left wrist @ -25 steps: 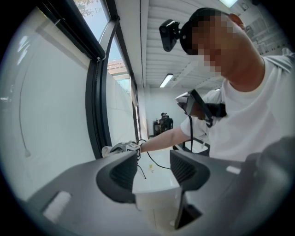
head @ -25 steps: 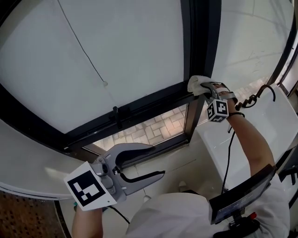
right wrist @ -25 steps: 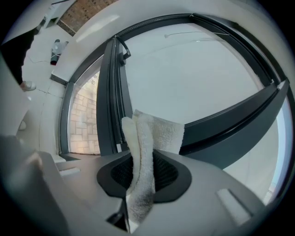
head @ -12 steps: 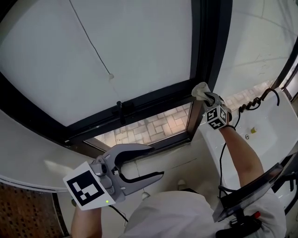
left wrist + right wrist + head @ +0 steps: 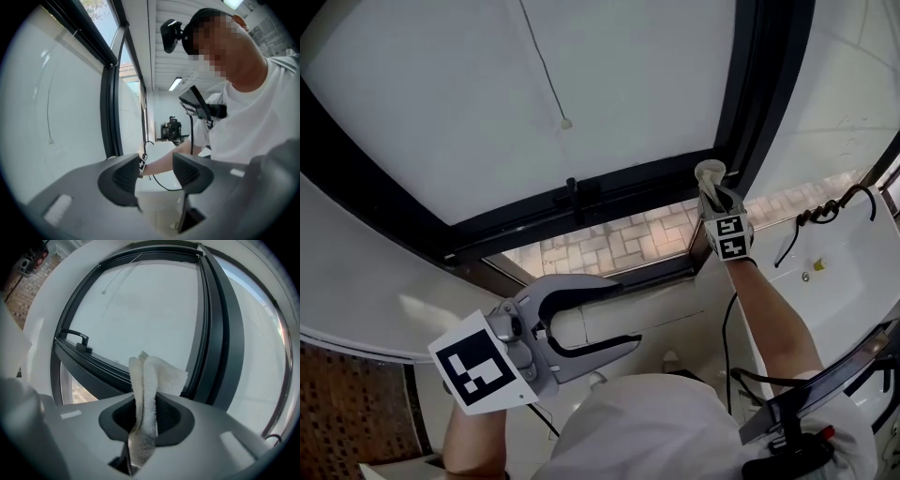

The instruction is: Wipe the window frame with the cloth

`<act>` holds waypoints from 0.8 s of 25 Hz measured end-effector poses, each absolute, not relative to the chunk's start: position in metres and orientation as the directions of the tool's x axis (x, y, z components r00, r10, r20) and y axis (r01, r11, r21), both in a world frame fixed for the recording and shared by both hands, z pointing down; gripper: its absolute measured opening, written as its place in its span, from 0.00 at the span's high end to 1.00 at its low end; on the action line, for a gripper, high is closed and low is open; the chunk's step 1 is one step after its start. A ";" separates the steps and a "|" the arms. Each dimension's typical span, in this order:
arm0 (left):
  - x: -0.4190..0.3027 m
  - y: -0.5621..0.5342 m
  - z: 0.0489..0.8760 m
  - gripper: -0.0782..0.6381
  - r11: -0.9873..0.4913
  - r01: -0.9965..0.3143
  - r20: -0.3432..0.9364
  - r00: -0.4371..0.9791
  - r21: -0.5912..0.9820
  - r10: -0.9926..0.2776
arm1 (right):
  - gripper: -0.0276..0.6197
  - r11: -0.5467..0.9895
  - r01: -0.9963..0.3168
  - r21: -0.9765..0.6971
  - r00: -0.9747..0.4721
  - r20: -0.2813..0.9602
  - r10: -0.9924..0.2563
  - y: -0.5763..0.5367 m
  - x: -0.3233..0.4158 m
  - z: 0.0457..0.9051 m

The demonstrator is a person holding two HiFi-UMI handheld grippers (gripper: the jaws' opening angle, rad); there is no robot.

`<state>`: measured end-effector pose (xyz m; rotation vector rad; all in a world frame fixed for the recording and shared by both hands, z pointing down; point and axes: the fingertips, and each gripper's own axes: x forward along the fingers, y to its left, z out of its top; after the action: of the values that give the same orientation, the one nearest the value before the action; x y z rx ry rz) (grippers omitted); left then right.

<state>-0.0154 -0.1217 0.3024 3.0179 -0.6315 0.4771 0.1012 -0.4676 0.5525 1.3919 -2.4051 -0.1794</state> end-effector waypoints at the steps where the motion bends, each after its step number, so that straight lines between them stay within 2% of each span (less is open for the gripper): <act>1: -0.019 -0.120 0.302 0.55 -0.917 -0.397 0.300 0.870 -0.041 -0.391 | 0.85 0.512 -0.817 0.267 -0.460 0.236 -0.856 -0.464 0.091 0.552; 20: -0.110 -0.059 0.300 0.55 -0.904 -0.423 0.278 0.863 -0.061 -0.422 | 0.85 0.595 -0.793 0.134 -0.563 0.212 -0.799 -0.384 -0.105 0.558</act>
<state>-0.1104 -0.0586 0.2997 3.0298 -0.6876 0.4505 -0.1046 -0.3844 0.5584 1.3105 -2.5745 -0.0343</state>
